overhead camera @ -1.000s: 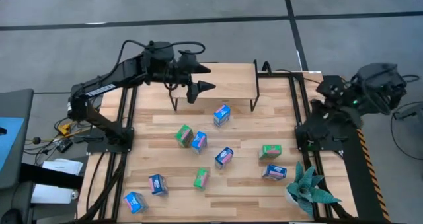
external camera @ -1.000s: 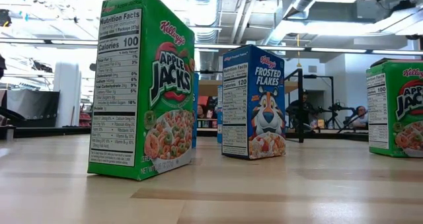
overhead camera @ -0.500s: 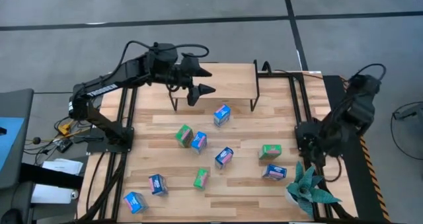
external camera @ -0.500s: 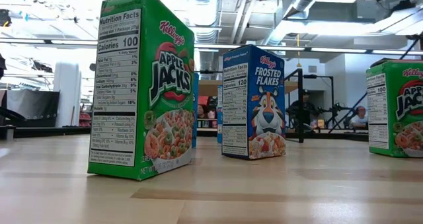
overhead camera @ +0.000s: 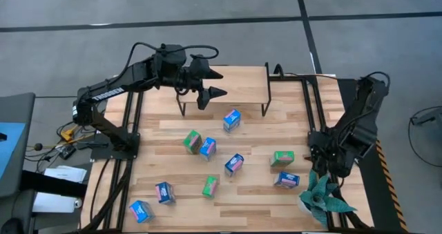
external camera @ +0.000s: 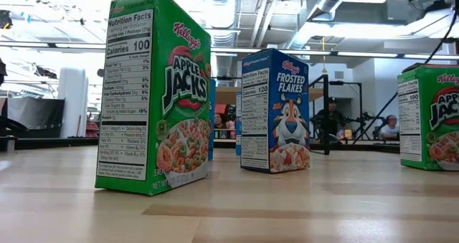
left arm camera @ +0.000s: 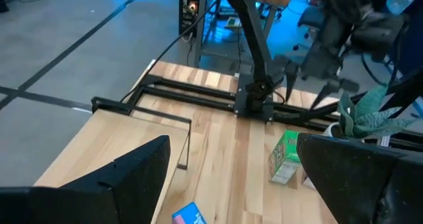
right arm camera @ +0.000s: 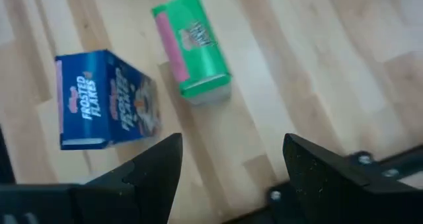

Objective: Stack cereal on shelf
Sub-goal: Put the right green cereal box on the shelf

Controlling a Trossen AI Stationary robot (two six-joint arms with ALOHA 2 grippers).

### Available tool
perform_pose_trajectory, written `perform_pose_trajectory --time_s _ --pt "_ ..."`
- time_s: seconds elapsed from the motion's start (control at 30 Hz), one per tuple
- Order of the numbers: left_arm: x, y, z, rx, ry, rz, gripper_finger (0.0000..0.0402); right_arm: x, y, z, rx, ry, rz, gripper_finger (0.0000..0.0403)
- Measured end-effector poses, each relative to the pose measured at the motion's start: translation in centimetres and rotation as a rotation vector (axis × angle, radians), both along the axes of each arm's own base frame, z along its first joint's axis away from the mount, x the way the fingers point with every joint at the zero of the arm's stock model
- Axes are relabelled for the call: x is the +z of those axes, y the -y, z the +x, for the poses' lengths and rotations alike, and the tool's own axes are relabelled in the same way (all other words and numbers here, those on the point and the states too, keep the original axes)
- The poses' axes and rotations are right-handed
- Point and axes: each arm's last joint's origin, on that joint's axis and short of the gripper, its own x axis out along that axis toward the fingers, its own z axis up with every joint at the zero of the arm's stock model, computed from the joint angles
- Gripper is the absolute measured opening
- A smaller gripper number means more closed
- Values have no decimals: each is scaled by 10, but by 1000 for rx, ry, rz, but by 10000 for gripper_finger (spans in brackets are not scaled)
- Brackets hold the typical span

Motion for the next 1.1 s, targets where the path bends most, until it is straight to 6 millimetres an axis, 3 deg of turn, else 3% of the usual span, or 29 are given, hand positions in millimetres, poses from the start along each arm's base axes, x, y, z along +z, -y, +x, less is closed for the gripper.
perform_pose_trajectory --time_s 0.37,0.53,0.77,1.1 --pt "0 0 0 14 4 -52 320 -35 -7 21 87 18 59 287" --pt "0 0 0 18 7 -69 320 -36 -3 23 106 2 21 289" --pt "-1 0 0 21 7 -78 320 -41 2 28 78 -54 -69 333" --pt "-1 0 0 20 0 -81 320 -39 -1 32 119 -25 -17 354"
